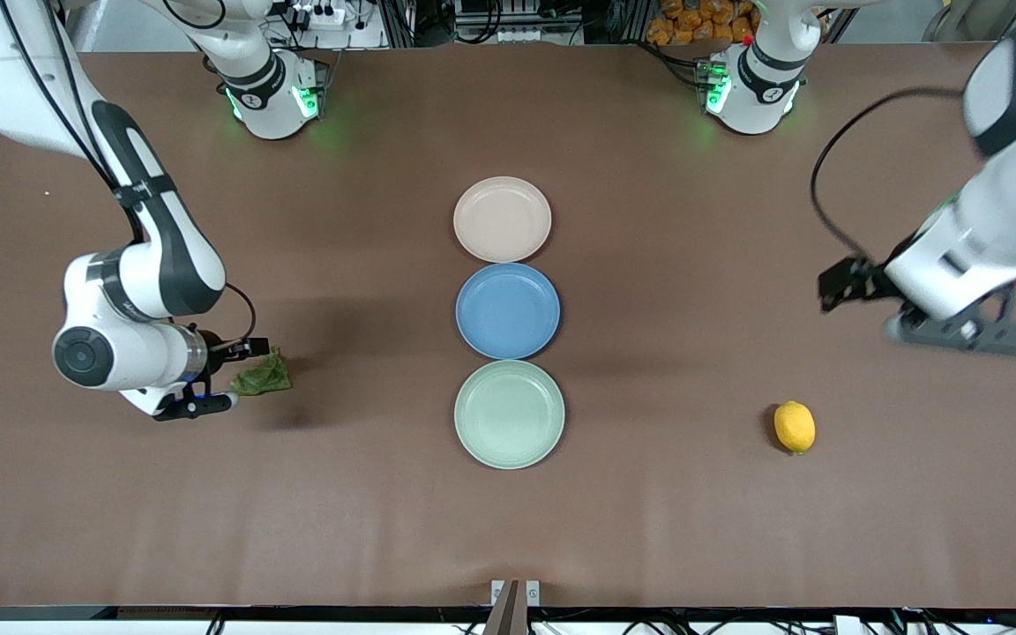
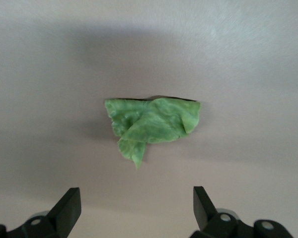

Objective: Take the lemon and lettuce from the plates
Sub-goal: 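Open both grippers to release the lemon and the lettuce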

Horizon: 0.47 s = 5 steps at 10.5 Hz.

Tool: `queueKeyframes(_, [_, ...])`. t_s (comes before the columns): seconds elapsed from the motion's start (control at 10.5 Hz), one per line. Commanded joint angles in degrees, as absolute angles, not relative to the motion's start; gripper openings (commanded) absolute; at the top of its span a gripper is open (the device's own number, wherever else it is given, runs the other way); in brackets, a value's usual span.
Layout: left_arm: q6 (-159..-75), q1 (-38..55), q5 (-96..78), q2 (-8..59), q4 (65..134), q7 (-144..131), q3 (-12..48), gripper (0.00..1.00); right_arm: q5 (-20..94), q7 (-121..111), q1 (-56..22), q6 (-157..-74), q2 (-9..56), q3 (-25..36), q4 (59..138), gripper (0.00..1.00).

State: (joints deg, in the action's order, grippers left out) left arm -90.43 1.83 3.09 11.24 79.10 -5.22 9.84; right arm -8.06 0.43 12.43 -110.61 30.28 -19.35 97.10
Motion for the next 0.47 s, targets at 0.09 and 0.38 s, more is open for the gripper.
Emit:
queueKeyframes(0.09, [-82.1, 1.5, 3.0, 3.4, 81.5, -11.7, 9.8, 1.0, -9.0, -6.4, 14.0, -104.3, 21.5, -20.2, 95.1, 1.0])
queueKeyframes(0.38, [-80.9, -0.5, 2.9, -0.2, 82.6, -11.0, 9.7, 1.0, -8.8, -6.6, 14.2, -94.2, 16.7, -20.3, 88.1, 1.0])
